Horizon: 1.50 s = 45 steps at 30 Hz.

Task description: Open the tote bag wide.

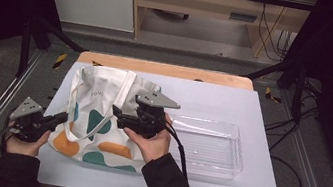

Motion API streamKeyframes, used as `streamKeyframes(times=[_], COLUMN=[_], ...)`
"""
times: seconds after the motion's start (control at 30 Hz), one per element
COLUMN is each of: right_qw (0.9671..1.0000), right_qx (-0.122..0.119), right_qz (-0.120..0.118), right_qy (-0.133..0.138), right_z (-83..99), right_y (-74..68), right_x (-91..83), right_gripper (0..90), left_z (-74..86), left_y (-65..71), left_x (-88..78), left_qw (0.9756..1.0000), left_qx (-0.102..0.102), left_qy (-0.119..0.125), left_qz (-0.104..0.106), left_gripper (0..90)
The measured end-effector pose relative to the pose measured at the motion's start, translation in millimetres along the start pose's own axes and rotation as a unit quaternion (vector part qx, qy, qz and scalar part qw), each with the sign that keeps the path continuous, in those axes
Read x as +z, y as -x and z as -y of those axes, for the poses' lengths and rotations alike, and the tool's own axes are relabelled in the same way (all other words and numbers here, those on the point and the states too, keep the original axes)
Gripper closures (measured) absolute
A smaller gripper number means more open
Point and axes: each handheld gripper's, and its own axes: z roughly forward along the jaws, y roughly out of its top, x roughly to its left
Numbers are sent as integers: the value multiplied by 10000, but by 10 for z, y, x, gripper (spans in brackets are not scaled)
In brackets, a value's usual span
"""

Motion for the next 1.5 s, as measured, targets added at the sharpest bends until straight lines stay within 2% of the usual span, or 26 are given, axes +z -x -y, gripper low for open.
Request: streamKeyframes(times=[0.17,0.23,0.3,0.33,0.37,0.4,0.43,0.5,0.53,0.57,0.67,0.7,0.73,0.8,0.87,0.93,1.0,1.07,1.17,1.2,1.23,1.33,1.4,1.47,1.5], right_qw=[9999,10000,10000,9999,9999,9997,9997,9990,9982,9982,9980,9980,9980,9979,9984,9990,9992,9993,9997,9996,9996,9995,9990,9980,9980], right_qx=[119,80,50,5,5,-34,-34,-86,-106,-106,7,24,98,138,106,68,61,41,55,127,127,170,120,144,144], right_qz=[-28,-3,55,121,121,226,226,372,473,473,366,333,247,218,205,237,214,210,230,233,233,259,439,607,607], right_qy=[-31,-30,-23,-33,-33,-122,-122,-212,-353,-353,-513,-529,-573,-590,-525,-374,-344,-295,-71,7,7,32,41,-42,-42], right_z=[11,21,24,32,32,42,42,51,58,58,77,82,96,100,110,113,112,110,87,50,50,6,2,21,21], right_y=[-14,-31,-42,-52,-52,-57,-57,-54,-38,-38,13,23,50,55,67,59,53,38,17,-3,-3,-48,-79,-100,-100], right_x=[81,109,130,141,141,153,153,154,142,142,107,99,73,62,35,7,1,-6,-8,21,21,112,194,263,263], right_gripper=[244,244,258,307,307,421,421,528,708,708,871,900,900,900,900,789,768,686,540,461,461,342,282,272,272], left_z=[26,30,34,36,36,35,36,36,37,37,36,36,35,36,37,39,40,40,40,39,39,40,41,42,43], left_y=[86,101,105,98,98,93,90,83,81,79,76,75,74,73,71,70,68,65,66,71,71,76,73,68,66], left_x=[39,52,56,50,50,46,44,40,40,39,37,37,37,37,39,42,41,40,41,43,43,45,44,43,42], left_qw=[9997,9995,9995,9996,9996,9996,9997,9997,9997,9997,9997,9997,9997,9997,9997,9997,9997,9997,9997,9997,9997,9997,9997,9997,9997], left_qx=[216,281,277,266,266,256,246,234,234,235,230,221,223,219,235,221,215,204,204,214,214,226,226,217,210], left_qy=[-106,-129,-135,-105,-105,-100,-89,-92,-91,-90,-80,-68,-69,-74,-87,-93,-96,-92,-95,-103,-103,-106,-106,-102,-99], left_qz=[46,33,37,20,20,15,4,2,0,-3,-12,-11,-14,-16,-23,-18,-18,-18,-19,-18,-18,-14,-19,-24,-23], left_gripper=[878,878,878,877,878,877,877,877,876,876,875,875,875,875,875,875,875,875,875,875,875,875,875,875,875])
